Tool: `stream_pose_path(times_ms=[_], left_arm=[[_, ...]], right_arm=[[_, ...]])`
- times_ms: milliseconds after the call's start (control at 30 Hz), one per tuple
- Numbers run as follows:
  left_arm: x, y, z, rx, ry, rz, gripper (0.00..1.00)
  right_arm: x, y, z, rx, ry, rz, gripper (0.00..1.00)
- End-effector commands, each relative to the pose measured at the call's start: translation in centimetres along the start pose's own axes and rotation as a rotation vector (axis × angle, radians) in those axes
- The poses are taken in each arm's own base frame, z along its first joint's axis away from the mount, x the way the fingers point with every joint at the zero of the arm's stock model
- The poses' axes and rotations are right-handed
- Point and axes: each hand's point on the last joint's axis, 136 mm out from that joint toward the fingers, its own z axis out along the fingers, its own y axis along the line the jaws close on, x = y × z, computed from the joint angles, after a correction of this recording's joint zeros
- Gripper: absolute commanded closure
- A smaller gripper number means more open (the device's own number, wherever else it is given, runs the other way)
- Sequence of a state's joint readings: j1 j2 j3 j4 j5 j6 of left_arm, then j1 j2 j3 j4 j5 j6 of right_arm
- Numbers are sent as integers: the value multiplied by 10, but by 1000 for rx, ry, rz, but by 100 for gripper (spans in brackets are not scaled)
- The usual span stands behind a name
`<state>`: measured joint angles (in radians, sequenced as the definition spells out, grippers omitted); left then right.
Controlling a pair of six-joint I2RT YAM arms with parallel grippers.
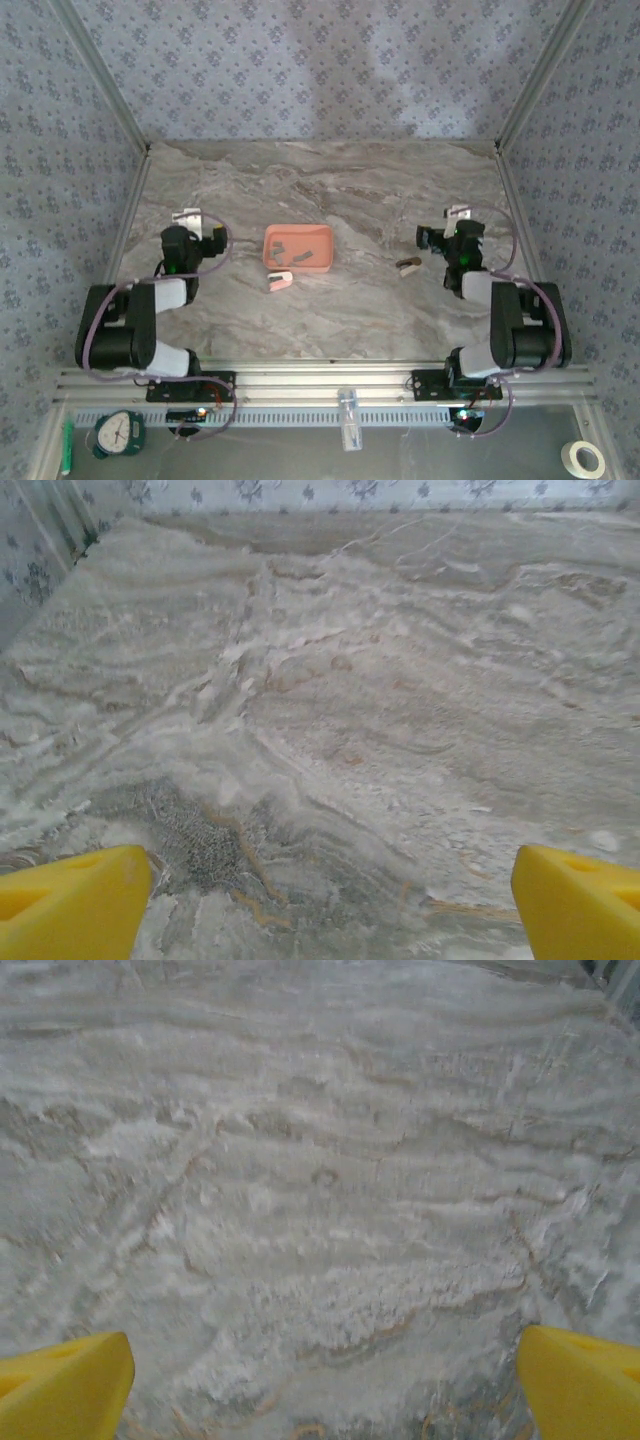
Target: Load the staples into the stapler
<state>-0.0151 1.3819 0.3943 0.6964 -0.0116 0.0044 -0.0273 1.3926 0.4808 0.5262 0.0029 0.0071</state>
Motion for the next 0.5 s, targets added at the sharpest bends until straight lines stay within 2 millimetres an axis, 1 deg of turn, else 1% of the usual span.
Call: stream_pose_path(times_ms=[0, 67, 167, 300, 400, 467], left_arm=[[-30, -18, -16, 50, -13, 28, 8], [-44, -32, -27, 101, -34, 0, 10], [-55, -52, -37, 163, -35, -15, 11], [-55, -75, -42, 235, 10, -14, 12], [-51, -92, -46, 289, 53, 10, 12], [-50, -99, -50, 311, 68, 22, 12]], right_arm=[[-20, -8, -17, 57, 99, 103, 0], [-22, -13, -27, 102, 174, 191, 0], [-19, -9, -39, 117, 295, 278, 0], [-4, 3, -55, 114, 465, 361, 0], [8, 16, -65, 96, 562, 390, 0], [16, 21, -73, 99, 608, 401, 0]])
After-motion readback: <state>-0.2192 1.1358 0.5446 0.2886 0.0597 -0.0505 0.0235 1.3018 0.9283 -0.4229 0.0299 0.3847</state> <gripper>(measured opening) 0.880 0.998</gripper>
